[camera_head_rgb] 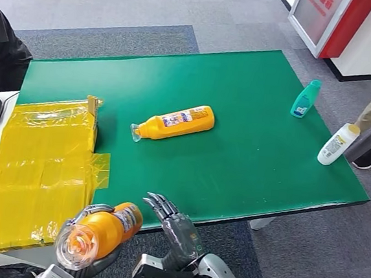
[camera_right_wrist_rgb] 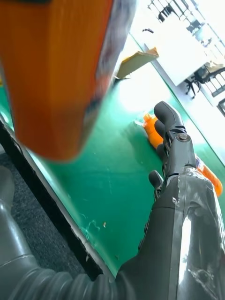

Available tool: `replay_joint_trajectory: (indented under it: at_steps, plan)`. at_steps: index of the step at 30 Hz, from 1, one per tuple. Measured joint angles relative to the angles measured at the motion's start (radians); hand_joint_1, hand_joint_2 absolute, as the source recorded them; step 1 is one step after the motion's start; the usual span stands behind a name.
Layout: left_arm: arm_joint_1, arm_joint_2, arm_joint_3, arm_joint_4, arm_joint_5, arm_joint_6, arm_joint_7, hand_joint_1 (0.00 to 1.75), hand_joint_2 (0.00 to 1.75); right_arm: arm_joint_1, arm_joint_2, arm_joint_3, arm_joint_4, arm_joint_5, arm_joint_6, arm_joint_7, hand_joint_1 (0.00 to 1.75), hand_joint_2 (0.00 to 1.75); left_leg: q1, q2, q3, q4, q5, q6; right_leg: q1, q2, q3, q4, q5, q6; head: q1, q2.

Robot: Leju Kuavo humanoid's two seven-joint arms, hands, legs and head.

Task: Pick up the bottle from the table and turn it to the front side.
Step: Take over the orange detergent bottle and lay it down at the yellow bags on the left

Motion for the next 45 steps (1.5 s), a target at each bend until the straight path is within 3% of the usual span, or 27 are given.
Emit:
replay_joint_trajectory:
  at_steps: [5, 13, 21, 27, 35, 45]
  plan:
    - [0.009, -0.019, 0.058, -0.048, -0.115, 0.057, 0.008, 1.64, 1.75, 0.027, -0.005, -0.015, -0.032, 0.006, -0.007, 0.015, 0.0, 1.75, 0.0, 0.0, 0.0, 0.0, 0.0, 0.0, 0.0, 0.0, 0.0, 0.0, 0.0, 0.0, 0.0, 0.0]
    - [0.006, -0.041, 0.231, -0.127, -0.535, 0.199, 0.12, 1.58, 1.75, 0.096, -0.016, -0.048, -0.11, 0.009, -0.011, 0.027, 0.0, 1.75, 0.0, 0.0, 0.0, 0.0, 0.0, 0.0, 0.0, 0.0, 0.0, 0.0, 0.0, -0.001, 0.0, 0.0]
    - [-0.016, -0.038, 0.357, -0.147, -0.679, 0.229, 0.207, 1.61, 1.75, 0.133, -0.027, -0.064, -0.158, -0.013, -0.01, 0.031, 0.0, 1.75, 0.0, 0.0, 0.0, 0.0, 0.0, 0.0, 0.0, 0.0, -0.001, 0.0, 0.0, -0.001, 0.0, 0.0]
    - [-0.089, -0.018, 0.455, -0.093, -0.766, 0.222, 0.258, 1.58, 1.75, 0.156, -0.045, -0.067, -0.164, -0.065, 0.001, 0.022, 0.0, 1.75, 0.0, 0.0, 0.0, 0.0, 0.0, 0.0, 0.0, 0.0, -0.001, 0.0, 0.0, -0.001, 0.0, 0.0]
    - [-0.201, 0.002, 0.479, 0.045, -0.847, 0.198, 0.305, 1.55, 1.75, 0.147, -0.063, -0.047, -0.149, -0.104, 0.018, 0.009, 0.0, 1.75, 0.0, 0.0, 0.0, 0.0, 0.001, -0.001, 0.0, 0.0, -0.001, 0.0, 0.001, 0.0, 0.0, 0.0]
    - [-0.276, 0.015, 0.42, 0.124, -0.919, 0.166, 0.344, 1.52, 1.75, 0.12, -0.086, -0.009, -0.117, -0.133, 0.023, 0.009, 0.0, 1.75, 0.0, 0.0, 0.0, 0.0, 0.001, 0.0, 0.0, 0.0, -0.001, 0.0, 0.001, 0.0, 0.0, 0.0]
